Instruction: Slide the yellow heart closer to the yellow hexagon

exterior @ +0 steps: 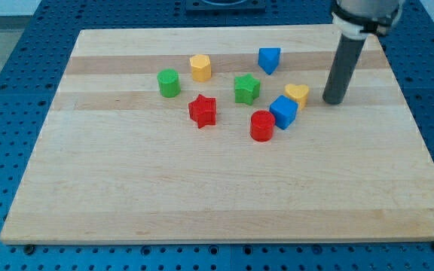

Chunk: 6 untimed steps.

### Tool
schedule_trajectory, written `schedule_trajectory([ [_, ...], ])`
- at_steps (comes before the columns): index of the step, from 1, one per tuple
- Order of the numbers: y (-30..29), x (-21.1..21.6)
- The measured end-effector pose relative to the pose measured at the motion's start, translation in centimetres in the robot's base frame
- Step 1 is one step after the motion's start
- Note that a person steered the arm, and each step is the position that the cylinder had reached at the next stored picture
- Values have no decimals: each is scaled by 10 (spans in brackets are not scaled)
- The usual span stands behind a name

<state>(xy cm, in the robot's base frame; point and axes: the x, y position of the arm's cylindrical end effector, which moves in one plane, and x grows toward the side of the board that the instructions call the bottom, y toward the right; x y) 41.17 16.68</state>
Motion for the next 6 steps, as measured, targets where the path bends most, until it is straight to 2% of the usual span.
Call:
schedule_trajectory([
  [2, -119, 102],
  [3, -173, 118],
  [6, -198, 77],
])
